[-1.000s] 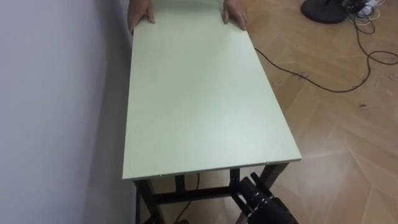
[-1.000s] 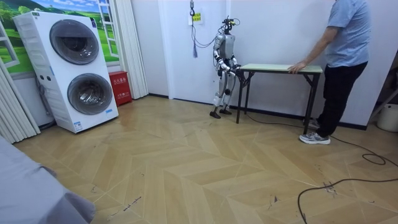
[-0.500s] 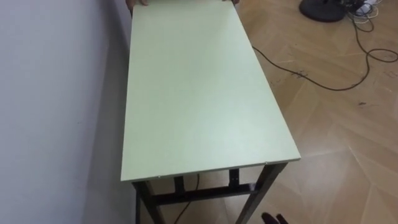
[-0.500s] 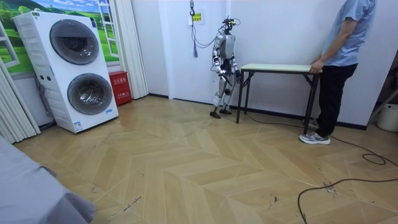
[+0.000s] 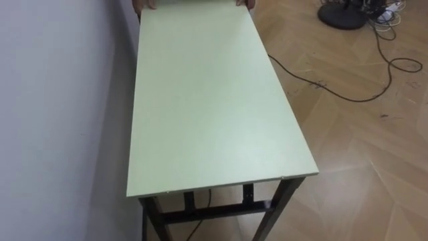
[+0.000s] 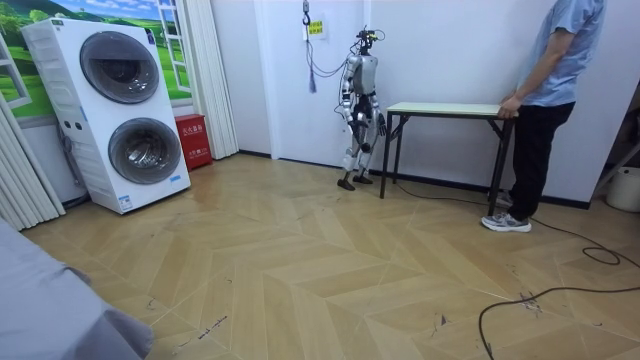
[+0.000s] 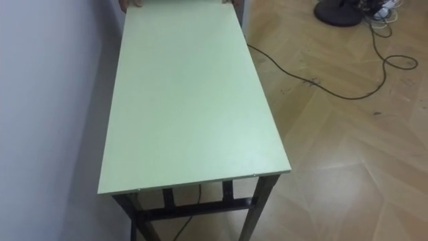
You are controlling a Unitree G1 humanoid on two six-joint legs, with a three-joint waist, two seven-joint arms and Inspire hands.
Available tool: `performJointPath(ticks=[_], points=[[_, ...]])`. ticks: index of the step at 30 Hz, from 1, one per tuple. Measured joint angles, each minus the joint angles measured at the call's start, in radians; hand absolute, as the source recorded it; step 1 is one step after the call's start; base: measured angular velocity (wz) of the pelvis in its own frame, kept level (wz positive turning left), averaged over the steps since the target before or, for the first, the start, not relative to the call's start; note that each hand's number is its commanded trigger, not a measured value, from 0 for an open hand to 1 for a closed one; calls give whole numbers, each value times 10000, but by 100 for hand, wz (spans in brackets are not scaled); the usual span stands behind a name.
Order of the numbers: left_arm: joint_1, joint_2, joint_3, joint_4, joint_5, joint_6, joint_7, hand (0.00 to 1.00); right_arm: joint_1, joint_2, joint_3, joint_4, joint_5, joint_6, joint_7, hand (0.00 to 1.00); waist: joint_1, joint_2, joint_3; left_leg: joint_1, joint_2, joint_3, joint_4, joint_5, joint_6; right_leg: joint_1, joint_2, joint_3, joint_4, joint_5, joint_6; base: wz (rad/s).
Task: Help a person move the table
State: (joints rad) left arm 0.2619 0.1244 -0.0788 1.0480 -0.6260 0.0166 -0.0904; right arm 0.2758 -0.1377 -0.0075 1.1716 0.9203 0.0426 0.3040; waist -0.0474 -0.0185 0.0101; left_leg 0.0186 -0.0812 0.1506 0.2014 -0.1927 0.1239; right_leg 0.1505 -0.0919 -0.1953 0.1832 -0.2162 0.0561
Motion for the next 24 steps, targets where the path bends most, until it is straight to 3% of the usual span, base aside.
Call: performJointPath(ticks=[4, 9, 15, 24], points=[[-192, -94, 280, 273, 447, 5, 366, 0, -43, 43, -57, 333, -677, 191, -686, 0, 60, -6, -8, 20, 13, -2, -37, -5, -9, 20, 19, 37, 12, 4, -7, 0], [-291, -397, 1165, 280, 1730, 52, 1176, 0, -307, 121, -140, 352, -1526, 237, -1417, 0, 139, -125, -34, 71, 22, -2, -38, -3, -12, 78, 24, 10, -4, 5, -8, 0], [-366, -439, 1167, 264, 2053, 43, 1871, 0, -502, 202, -148, 367, -2195, 241, -1903, 0, 248, -193, -39, 92, 27, -1, -31, -2, -14, 101, 28, 0, -5, 15, -24, 0], [-383, -496, 1196, 224, 2171, 47, 2195, 0, -763, 184, -131, 391, -2983, 355, -2197, 0, 264, -237, -37, 68, 13, -157, 35, -39, -61, 252, 54, -191, -130, 38, -44, 3]])
